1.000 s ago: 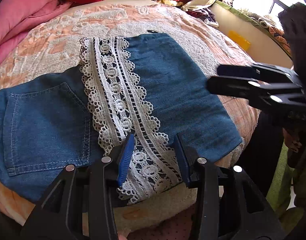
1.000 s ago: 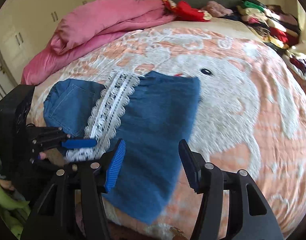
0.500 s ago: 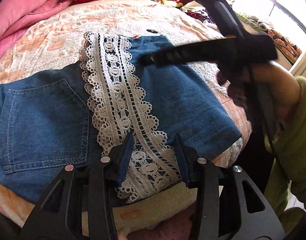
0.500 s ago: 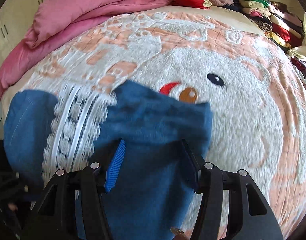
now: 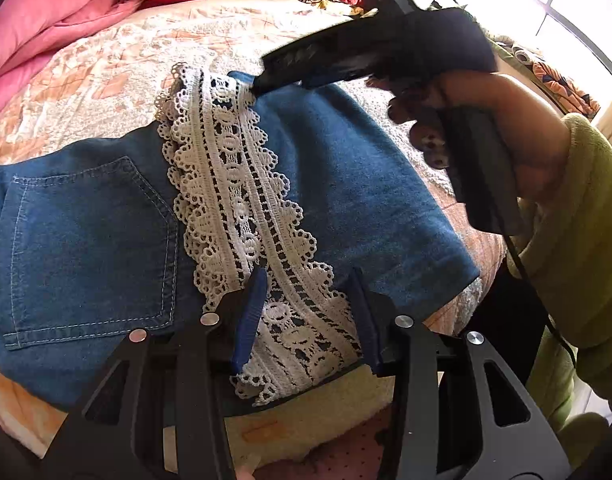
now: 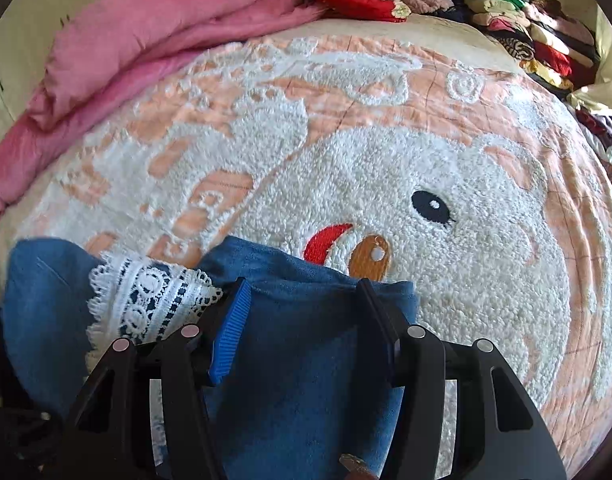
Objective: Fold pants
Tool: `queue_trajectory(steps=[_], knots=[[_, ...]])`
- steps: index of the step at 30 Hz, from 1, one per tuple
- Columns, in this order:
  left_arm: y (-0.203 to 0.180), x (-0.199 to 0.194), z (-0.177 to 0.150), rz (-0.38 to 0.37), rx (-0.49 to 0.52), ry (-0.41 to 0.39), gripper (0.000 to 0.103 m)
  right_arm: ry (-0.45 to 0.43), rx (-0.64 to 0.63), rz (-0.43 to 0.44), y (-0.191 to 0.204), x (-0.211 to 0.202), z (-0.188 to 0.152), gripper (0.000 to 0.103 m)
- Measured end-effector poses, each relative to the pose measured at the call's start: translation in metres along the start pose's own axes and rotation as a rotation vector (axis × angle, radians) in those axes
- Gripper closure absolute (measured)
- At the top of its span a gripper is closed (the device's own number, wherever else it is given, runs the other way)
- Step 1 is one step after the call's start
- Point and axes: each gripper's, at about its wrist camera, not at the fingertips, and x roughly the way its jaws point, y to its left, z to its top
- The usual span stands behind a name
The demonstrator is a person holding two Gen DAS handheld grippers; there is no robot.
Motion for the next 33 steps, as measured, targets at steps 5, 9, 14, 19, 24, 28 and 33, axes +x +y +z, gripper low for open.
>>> queue_trajectory(steps=[5,9,14,19,24,28,33], knots=[[0.001,0.001,0.002,0.000,0.001,0.001,0.069,-0.064,0.068,0.073,-0.015,-0.037,-0.010,0.035],[0.002,-0.001,0.002,-0.001,-0.003,0.000,0.069,-0.099,0.110,0.122,-0.024,-0.064,-0.026,0.034],[0.002,-0.008,0.003,0.005,-0.008,-0.003,0.068,-0.132,0.094,0.135,-0.023,-0.093,-0.046,0.006],[0.000,-0.022,0.002,0.017,-0.009,-0.024,0.059,-0.155,0.099,0.136,-0.020,-0.109,-0.059,0.006],[0.004,-0.040,0.003,0.050,-0.022,-0.058,0.047,-0.185,0.110,0.138,-0.020,-0.124,-0.063,0.006],[0.009,-0.057,0.004,0.076,-0.031,-0.091,0.037,-0.188,0.103,0.130,-0.017,-0.133,-0.065,0.005],[0.017,-0.076,0.006,0.104,-0.053,-0.132,0.022,-0.200,0.092,0.136,-0.011,-0.141,-0.067,0.005]])
